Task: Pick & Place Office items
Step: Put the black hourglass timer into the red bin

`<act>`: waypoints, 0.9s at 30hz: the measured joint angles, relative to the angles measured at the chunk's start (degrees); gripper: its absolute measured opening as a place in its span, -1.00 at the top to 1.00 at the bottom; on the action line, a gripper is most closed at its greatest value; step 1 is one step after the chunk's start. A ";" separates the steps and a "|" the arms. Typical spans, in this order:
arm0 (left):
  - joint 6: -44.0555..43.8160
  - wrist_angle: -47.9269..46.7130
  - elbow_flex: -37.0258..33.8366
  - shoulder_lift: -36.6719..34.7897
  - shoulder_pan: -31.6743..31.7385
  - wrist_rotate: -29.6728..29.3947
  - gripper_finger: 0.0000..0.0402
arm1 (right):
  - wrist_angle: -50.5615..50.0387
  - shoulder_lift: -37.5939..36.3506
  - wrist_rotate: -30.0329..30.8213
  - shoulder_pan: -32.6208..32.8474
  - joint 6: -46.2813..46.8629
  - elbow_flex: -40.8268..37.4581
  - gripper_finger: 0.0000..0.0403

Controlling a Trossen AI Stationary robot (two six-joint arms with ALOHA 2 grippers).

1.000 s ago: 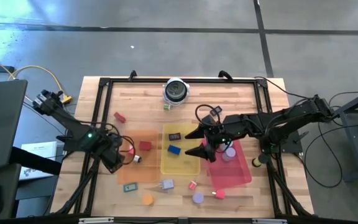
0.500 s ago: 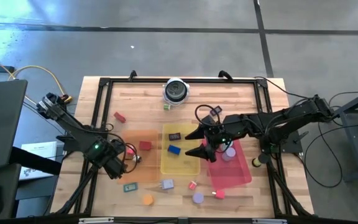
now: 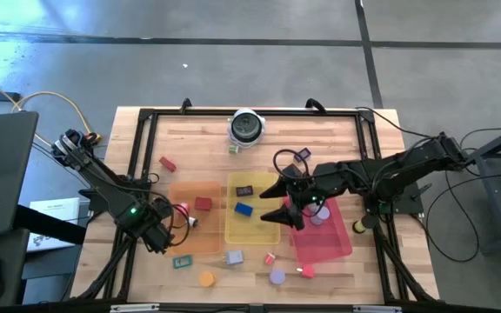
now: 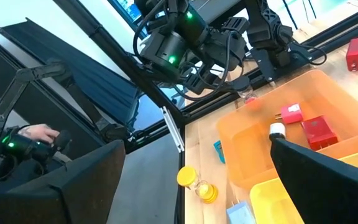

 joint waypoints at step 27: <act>-4.17 -0.48 0.00 0.00 0.33 -4.88 -0.32 | 0.00 0.00 1.83 -0.03 -0.07 0.00 -0.95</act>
